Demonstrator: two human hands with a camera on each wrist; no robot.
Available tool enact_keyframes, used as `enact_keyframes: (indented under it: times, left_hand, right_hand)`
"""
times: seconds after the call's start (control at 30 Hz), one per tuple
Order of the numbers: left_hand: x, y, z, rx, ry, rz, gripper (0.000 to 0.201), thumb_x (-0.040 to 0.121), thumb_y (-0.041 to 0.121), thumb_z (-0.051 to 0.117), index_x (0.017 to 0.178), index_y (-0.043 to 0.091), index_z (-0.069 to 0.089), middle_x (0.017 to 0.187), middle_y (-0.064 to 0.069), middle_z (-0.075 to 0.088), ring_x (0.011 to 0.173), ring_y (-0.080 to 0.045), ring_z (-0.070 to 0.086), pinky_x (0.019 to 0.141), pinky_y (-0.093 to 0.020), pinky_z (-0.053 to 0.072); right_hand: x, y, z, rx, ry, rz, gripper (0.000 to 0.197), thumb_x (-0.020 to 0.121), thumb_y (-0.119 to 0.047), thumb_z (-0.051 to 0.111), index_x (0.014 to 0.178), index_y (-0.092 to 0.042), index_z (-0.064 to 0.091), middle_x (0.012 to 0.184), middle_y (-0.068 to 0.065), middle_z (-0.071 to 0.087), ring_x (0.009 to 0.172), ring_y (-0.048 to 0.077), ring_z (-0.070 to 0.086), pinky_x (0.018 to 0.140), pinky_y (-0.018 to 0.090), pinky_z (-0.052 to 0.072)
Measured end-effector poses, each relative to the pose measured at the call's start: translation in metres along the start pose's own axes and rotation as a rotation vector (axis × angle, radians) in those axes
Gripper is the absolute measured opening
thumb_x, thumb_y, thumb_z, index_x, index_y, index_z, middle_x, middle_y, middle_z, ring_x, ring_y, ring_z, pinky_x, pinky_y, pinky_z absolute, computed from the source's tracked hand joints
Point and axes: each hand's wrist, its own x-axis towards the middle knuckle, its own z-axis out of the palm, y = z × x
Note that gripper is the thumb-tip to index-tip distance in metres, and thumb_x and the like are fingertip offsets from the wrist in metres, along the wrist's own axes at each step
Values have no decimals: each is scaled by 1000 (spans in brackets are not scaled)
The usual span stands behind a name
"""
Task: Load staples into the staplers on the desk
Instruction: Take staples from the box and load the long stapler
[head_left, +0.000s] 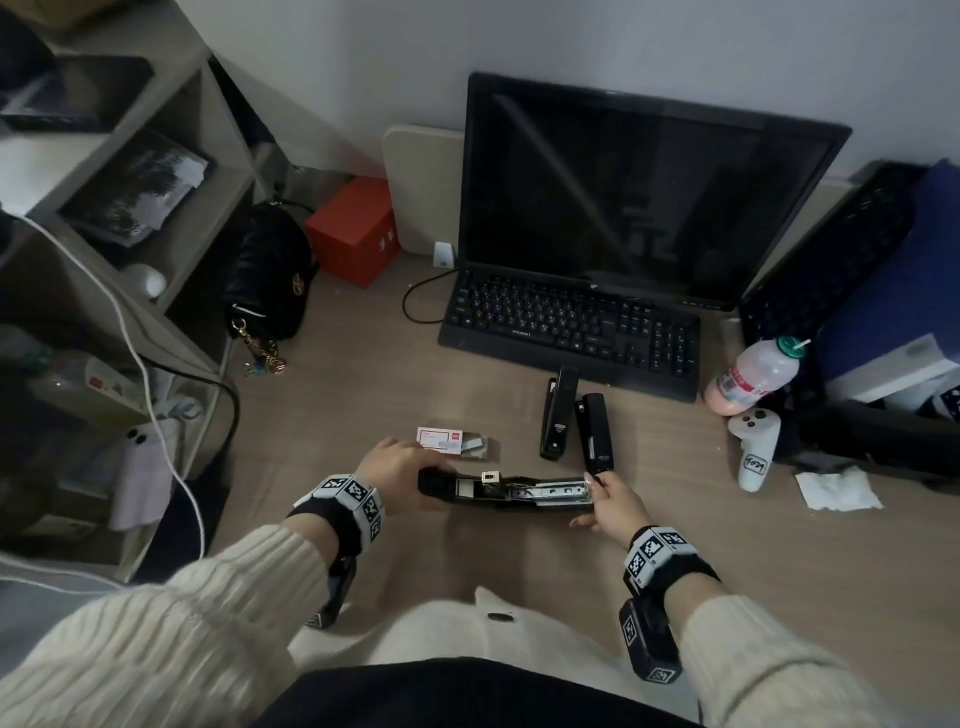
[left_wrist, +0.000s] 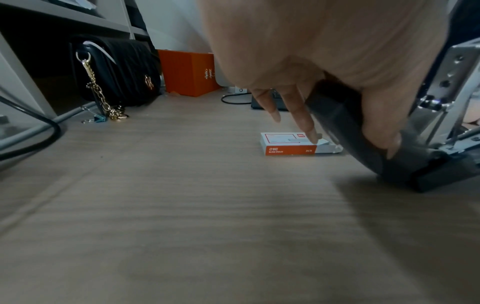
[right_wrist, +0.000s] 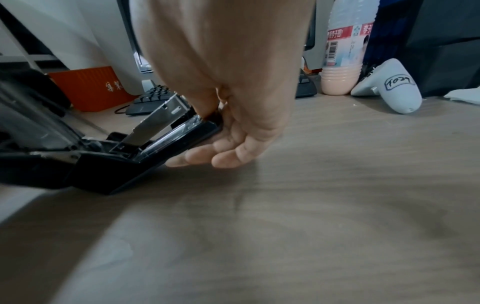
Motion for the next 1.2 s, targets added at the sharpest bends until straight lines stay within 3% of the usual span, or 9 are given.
enact_keyframes:
  times: [0.1, 0.27, 0.4, 0.83, 0.9, 0.93, 1.0, 1.07, 1.2]
  left_hand:
    - [1, -1, 4, 62, -13, -16, 45, 74, 57, 72, 115, 38, 64, 116, 11, 65, 112, -12, 56, 94, -25, 29]
    - [5, -4, 11, 86, -14, -34, 49, 75, 55, 72, 120, 39, 61, 123, 8, 61, 116, -14, 54, 98, -26, 29]
    - [10, -5, 8, 81, -15, -30, 50, 74, 57, 72, 121, 40, 62, 123, 9, 62, 116, -14, 55, 97, -27, 30]
    - [7, -1, 5, 100, -23, -45, 49, 76, 55, 72, 121, 40, 61, 121, 10, 64, 113, -14, 57, 97, -26, 30]
    - [7, 2, 3, 108, -20, -35, 47, 77, 52, 71, 121, 38, 61, 120, 10, 66, 112, -14, 59, 97, -25, 30]
    - [7, 3, 2, 119, -23, -26, 47, 78, 51, 71, 121, 37, 61, 119, 9, 67, 112, -14, 60, 96, -25, 30]
    - [7, 7, -2, 133, -18, -7, 46, 78, 52, 71, 120, 36, 62, 117, 9, 67, 111, -15, 60, 96, -24, 30]
    - [7, 9, -5, 124, 0, 10, 46, 76, 53, 72, 118, 37, 63, 114, 9, 68, 109, -15, 61, 96, -24, 31]
    - [5, 14, -11, 72, 52, 49, 41, 74, 54, 72, 112, 38, 67, 107, 9, 70, 102, -15, 63, 92, -23, 32]
  right_hand:
    - [7, 0, 1, 27, -24, 50, 19, 102, -32, 38, 105, -15, 47, 112, 8, 63, 45, 8, 66, 39, 17, 41]
    - [10, 3, 0, 19, -32, 74, 19, 102, -33, 38, 93, -20, 48, 110, 5, 64, 45, 5, 65, 36, 17, 39]
    - [10, 6, -1, 26, -62, 87, 17, 102, -31, 39, 103, -17, 49, 110, 6, 65, 45, 7, 65, 35, 17, 39]
    - [8, 6, -5, 30, -43, 53, 13, 102, -22, 42, 104, -14, 52, 101, 10, 62, 38, 6, 60, 31, 16, 37]
    - [7, 7, -6, 23, -23, 50, 13, 100, -22, 46, 103, -13, 56, 101, 10, 64, 48, 13, 65, 42, 22, 49]
    - [8, 9, -6, -8, -6, 38, 15, 99, -24, 49, 103, -14, 59, 102, 10, 67, 62, 20, 69, 56, 28, 54]
    - [7, 11, -7, -116, 61, 6, 20, 96, -26, 55, 106, -12, 65, 104, 11, 71, 90, 28, 67, 76, 28, 47]
    - [4, 11, -9, -134, 98, 2, 25, 94, -24, 58, 111, -8, 66, 104, 11, 71, 100, 27, 63, 77, 23, 39]
    - [0, 9, -15, -139, 121, 0, 24, 92, -18, 60, 113, -7, 67, 108, 10, 70, 105, 25, 62, 82, 20, 38]
